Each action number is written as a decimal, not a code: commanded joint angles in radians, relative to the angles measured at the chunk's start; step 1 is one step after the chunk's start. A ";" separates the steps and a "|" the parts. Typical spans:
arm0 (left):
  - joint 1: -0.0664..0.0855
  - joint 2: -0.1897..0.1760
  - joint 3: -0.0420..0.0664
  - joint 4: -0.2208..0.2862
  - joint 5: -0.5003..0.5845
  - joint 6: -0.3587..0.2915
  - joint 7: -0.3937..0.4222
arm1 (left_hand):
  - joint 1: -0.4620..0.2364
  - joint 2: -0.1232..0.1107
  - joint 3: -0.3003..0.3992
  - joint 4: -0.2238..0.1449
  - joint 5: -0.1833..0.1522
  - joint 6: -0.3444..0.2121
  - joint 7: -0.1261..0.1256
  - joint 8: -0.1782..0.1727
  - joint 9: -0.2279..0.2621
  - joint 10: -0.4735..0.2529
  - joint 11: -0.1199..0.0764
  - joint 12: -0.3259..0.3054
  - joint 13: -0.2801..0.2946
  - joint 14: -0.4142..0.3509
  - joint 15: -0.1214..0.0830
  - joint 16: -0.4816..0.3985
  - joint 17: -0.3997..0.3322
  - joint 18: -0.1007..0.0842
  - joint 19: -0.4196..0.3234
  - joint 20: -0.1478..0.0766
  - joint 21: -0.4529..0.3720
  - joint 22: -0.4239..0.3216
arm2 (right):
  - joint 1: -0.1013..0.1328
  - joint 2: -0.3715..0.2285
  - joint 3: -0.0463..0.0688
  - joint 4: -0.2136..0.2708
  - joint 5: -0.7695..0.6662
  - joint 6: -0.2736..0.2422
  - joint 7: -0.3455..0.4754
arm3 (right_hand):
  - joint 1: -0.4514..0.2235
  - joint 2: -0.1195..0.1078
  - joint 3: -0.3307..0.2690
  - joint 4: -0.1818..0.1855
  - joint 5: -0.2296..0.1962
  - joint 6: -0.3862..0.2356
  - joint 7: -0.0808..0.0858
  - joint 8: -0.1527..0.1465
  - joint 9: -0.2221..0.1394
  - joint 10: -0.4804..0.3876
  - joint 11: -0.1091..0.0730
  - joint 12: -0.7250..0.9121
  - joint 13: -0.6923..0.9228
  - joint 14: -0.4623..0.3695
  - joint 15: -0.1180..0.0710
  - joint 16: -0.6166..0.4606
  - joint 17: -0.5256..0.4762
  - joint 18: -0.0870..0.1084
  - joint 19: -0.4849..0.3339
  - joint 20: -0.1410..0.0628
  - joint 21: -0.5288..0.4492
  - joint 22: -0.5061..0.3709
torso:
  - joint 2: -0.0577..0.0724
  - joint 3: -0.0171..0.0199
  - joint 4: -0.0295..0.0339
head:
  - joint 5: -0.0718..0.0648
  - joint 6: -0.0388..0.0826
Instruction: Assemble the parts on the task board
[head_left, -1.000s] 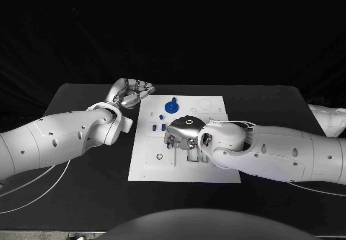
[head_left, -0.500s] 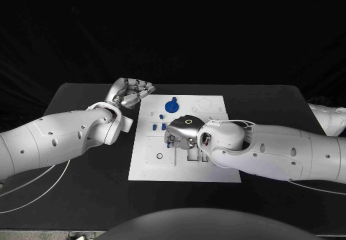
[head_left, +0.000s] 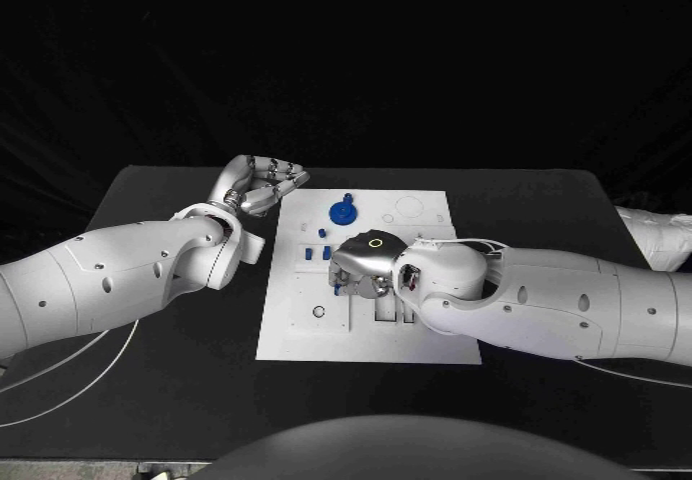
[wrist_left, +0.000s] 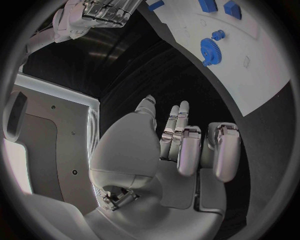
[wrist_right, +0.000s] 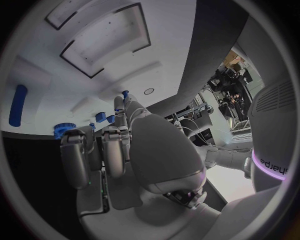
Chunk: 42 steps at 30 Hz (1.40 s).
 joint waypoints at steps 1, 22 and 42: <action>0.000 0.001 0.001 0.003 -0.004 0.012 0.009 | -0.001 0.007 -0.004 -0.001 0.004 0.008 0.000 -0.005 0.000 -0.003 -0.005 -0.001 0.000 0.091 -0.003 -0.003 0.232 -0.004 0.093 -0.003 -0.005 0.259 | -0.001 0.003 0.000 -0.001 -0.013 0.023 -0.003 | -0.001 -0.009 0.008 0.000 0.004 -0.001 -0.006 -0.003 -0.001 -0.009 0.001 -0.005 -0.001 0.106 0.004 0.004 0.263 -0.007 0.103 0.008 0.004 0.264 | 0.000 -0.0001 -0.0006 | 0.001 0.002; 0.001 -0.002 0.001 0.004 -0.004 0.013 0.009 | -0.001 0.007 -0.004 -0.001 0.004 0.008 0.000 -0.005 0.000 -0.003 -0.005 -0.001 0.000 0.091 -0.003 -0.003 0.232 -0.004 0.093 -0.003 -0.005 0.259 | -0.002 -0.001 0.000 0.000 -0.004 0.009 -0.017 | -0.063 -0.085 -0.004 0.023 0.002 -0.126 -0.026 -0.015 -0.025 -0.134 0.045 -0.004 0.000 0.106 0.045 0.004 0.263 -0.007 0.103 0.037 0.004 0.264 | 0.000 0.0001 -0.0004 | 0.001 -0.001; 0.001 -0.002 0.001 0.001 -0.004 0.013 0.008 | 0.002 0.011 -0.007 -0.001 0.005 0.009 0.000 -0.006 0.000 -0.002 -0.006 -0.001 0.000 0.090 -0.004 -0.004 0.230 -0.004 0.092 -0.003 -0.006 0.258 | 0.039 -0.119 0.000 0.061 0.264 -0.216 0.051 | -0.120 -0.075 -0.019 0.054 0.002 -0.117 0.027 -0.010 -0.018 -0.046 0.038 0.031 0.013 0.106 0.046 0.004 0.263 -0.007 0.103 0.047 0.004 0.264 | -0.001 -0.0002 -0.0017 | 0.003 0.005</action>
